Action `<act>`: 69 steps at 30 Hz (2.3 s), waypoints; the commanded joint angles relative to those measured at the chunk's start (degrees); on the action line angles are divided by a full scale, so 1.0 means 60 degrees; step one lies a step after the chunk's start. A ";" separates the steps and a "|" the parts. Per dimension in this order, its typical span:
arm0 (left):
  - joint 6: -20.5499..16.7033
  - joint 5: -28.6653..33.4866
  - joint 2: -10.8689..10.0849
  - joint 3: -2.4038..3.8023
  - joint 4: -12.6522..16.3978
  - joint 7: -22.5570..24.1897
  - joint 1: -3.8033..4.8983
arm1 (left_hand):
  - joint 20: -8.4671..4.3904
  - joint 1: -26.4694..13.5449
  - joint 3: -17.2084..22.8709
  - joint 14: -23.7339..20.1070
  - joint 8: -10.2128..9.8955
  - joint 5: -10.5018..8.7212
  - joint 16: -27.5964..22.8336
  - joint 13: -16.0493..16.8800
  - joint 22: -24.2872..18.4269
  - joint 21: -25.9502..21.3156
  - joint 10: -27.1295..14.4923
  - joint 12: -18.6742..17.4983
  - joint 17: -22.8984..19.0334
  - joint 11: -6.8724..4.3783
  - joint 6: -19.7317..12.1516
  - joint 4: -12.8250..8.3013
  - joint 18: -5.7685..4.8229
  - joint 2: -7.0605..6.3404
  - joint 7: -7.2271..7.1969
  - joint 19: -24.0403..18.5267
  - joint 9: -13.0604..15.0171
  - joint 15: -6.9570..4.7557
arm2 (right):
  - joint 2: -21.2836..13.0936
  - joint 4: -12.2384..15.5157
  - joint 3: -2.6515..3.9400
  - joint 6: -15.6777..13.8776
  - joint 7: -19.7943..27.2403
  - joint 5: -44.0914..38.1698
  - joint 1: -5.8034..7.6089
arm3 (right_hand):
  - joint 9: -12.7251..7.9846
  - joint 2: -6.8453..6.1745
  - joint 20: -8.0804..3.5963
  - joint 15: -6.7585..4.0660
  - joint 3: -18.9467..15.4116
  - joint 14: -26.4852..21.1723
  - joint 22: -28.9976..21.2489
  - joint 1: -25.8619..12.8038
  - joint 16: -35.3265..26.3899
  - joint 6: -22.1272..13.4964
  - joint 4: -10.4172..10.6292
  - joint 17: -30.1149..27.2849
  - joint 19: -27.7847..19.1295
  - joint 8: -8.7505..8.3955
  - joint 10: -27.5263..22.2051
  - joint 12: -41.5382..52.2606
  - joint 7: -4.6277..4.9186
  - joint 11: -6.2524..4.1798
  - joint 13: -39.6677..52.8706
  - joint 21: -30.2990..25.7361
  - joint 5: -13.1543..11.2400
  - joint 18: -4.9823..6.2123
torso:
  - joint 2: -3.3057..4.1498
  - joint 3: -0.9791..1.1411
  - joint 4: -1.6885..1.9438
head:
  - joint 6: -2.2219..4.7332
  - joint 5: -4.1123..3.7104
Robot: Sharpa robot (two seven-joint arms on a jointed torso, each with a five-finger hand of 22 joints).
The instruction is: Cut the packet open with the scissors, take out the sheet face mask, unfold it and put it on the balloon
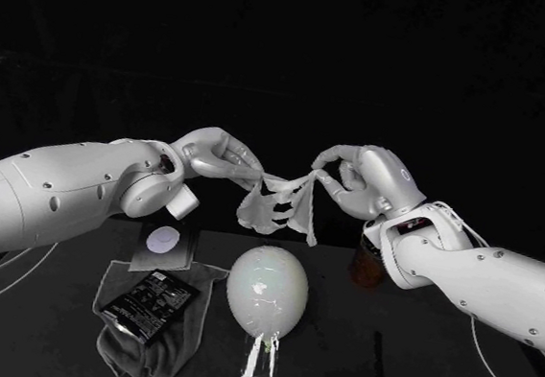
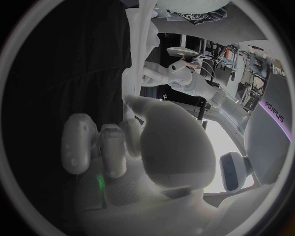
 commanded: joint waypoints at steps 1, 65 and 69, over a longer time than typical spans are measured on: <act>-0.0154 -0.0127 -0.0017 0.0013 0.0082 -0.0056 0.0024 | 0.0003 -0.0123 -0.0004 -0.0041 0.0046 0.0056 0.0076 0.0021 0.0022 0.0061 -0.0033 0.0054 0.0004 -0.0013 0.0017 -0.0035 0.0149 -0.0010 0.0026 0.0027 0.0727 -0.0036 | -0.0018 0.0035 0.0005 0.0042 -0.0071 -0.0130 -0.0002 | 0.0012 0.0013 -0.0003 0.0011 -0.0053 0.1014 0.1849 0.0093 0.0039 0.0060 0.0002 0.2516 0.0040 0.0083 0.0064 0.0017 -0.0008 0.0016 0.0900 0.0007 0.0025 -0.0075 | 0.0003 -0.0007 0.0004 | 0.0005 -0.0015; -0.0527 -0.0340 -0.1600 0.0290 0.2436 -0.0365 0.0673 | -0.0142 -0.0268 -0.0218 0.0000 0.0088 0.0055 0.0284 0.0117 0.0303 0.0440 0.0030 0.0162 0.0003 -0.0026 -0.0031 -0.0427 0.0112 0.0259 0.0063 0.0125 0.0895 -0.0079 | -0.1335 0.1924 -0.0001 0.0052 -0.0014 -0.0429 0.0005 | -0.0009 0.0010 -0.0003 0.0014 -0.0085 0.1014 0.1854 0.0133 0.0039 0.0061 0.0001 0.2516 0.0046 0.0074 0.0063 0.0013 -0.0002 0.0021 0.0908 0.0023 0.0024 -0.0078 | -0.0047 -0.0002 0.0020 | -0.0122 -0.0138; -0.0543 -0.0343 -0.1934 0.0298 0.2944 -0.0404 0.0723 | -0.0149 -0.0265 -0.0223 0.0007 0.0092 0.0055 0.0292 0.0127 0.0320 0.0460 0.0035 0.0172 0.0000 -0.0024 -0.0026 -0.0452 0.0108 0.0268 0.0069 0.0119 0.0905 -0.0079 | -0.1497 0.2291 -0.0009 0.0029 0.0008 -0.0336 0.0005 | -0.0009 0.0010 -0.0003 0.0014 -0.0085 0.1014 0.1854 0.0133 0.0039 0.0061 0.0001 0.2516 0.0046 0.0074 0.0063 0.0013 -0.0002 0.0021 0.0908 0.0023 0.0024 -0.0078 | -0.0076 0.0005 0.0025 | -0.0142 -0.0154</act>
